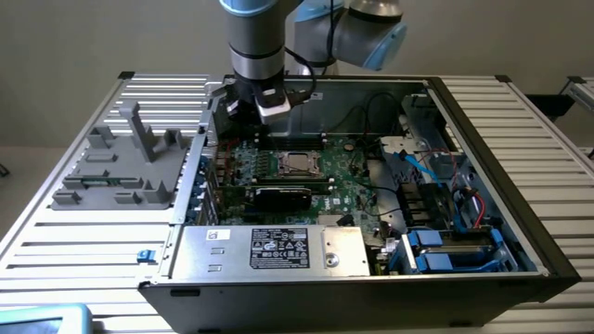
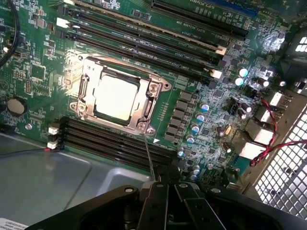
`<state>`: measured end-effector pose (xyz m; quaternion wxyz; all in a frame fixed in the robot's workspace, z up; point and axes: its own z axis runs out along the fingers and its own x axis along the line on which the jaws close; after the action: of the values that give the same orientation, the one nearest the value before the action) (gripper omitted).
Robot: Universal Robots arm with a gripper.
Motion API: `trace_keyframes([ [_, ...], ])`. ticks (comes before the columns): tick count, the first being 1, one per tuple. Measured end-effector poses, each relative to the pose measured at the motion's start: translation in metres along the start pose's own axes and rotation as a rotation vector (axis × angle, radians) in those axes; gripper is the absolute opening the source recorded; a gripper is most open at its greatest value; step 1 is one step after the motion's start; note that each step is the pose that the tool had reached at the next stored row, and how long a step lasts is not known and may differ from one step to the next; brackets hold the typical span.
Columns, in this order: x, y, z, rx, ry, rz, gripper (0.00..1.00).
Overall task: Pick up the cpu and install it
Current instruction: 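Install the first cpu locking lever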
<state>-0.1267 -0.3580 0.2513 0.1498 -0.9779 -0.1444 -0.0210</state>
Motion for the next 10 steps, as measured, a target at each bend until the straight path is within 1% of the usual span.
trace_keyframes([
  [2,0.0024,0.0005,-0.0007,-0.0002,0.0057,-0.002,0.11],
  [6,0.007,0.0011,-0.003,-0.0025,0.0246,-0.008,0.11],
  [8,0.0091,0.0015,-0.0038,-0.0041,0.0358,-0.011,0.11],
  [10,0.0109,0.002,-0.004,-0.0071,0.0494,-0.015,0.11],
])
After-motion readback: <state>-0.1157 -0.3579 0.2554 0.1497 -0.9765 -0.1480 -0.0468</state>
